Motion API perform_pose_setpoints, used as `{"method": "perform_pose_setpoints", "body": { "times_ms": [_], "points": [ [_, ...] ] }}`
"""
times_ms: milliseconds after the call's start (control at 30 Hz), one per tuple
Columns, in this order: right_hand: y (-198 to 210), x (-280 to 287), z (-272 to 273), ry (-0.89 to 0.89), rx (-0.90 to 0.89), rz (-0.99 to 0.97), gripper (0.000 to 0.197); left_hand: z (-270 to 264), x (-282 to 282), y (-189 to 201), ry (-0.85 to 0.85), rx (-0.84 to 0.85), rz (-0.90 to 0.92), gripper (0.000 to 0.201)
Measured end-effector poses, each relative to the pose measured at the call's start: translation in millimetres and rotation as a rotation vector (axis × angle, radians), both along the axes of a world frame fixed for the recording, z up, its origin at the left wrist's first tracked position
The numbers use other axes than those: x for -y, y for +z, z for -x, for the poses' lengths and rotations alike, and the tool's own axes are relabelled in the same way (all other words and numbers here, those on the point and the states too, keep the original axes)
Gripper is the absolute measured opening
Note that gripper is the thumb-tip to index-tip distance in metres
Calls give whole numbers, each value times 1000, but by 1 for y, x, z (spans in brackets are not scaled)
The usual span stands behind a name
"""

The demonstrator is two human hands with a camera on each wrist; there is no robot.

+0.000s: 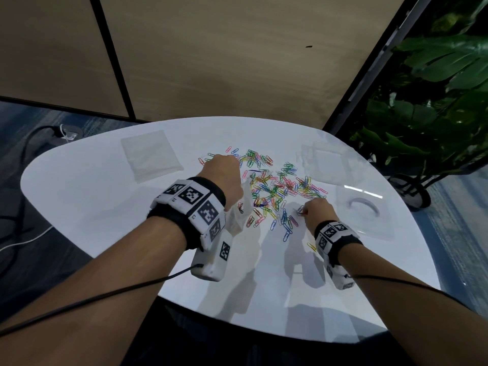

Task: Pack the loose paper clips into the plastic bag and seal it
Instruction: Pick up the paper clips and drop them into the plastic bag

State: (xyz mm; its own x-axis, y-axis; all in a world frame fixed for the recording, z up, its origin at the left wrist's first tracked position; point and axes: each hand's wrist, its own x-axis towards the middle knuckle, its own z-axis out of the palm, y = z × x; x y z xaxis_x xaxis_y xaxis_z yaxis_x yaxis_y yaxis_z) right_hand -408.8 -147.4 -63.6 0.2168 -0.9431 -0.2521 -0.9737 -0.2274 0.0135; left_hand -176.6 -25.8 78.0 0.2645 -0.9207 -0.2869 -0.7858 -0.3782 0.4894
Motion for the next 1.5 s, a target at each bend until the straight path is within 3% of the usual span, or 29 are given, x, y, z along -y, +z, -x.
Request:
{"method": "perform_pose_setpoints", "body": {
  "times_ms": [167,300,367,467,567,767,900,1033,1133,1200,1267,1333,1400,1500],
  "points": [
    [7,11,10,-343,422,-101,10,1,1,0,2,6,-6,26],
    [25,18,9,-545,853,-341,21,3,1,0,12,-6,-6,24],
    [42,12,-2,-636,1158,-448,25,3,2,0,12,-9,-6,24],
    [76,-8,-28,-637,1467,-654,16,4,2,1,5,-11,-9,24],
    [95,-32,-55,-549,1536,-783,14,5,1,2,6,-16,-3,23],
    [88,-63,-92,-549,1451,-882,25,10,-3,0,2,-38,7,20],
    [76,-72,-99,-460,1324,-725,28,11,-2,-4,3,-48,23,21],
    [81,-77,-96,72,724,-268,12,14,-2,-6,-11,-93,24,20],
    [89,-76,-96,333,553,-276,20,15,-1,-6,-24,-61,10,18],
    [94,-69,-89,313,677,-382,24,12,0,-5,-19,-49,11,18],
    [98,-58,-74,167,888,-467,22,8,1,-5,-13,-36,16,19],
    [93,-40,-50,43,911,-418,19,4,0,-4,-14,-31,14,21],
    [76,-22,-16,-31,661,-345,35,1,-2,-2,-8,-34,8,23],
    [44,-11,41,-46,82,-309,81,-4,-4,0,-9,-32,-1,24]
  ]
}}
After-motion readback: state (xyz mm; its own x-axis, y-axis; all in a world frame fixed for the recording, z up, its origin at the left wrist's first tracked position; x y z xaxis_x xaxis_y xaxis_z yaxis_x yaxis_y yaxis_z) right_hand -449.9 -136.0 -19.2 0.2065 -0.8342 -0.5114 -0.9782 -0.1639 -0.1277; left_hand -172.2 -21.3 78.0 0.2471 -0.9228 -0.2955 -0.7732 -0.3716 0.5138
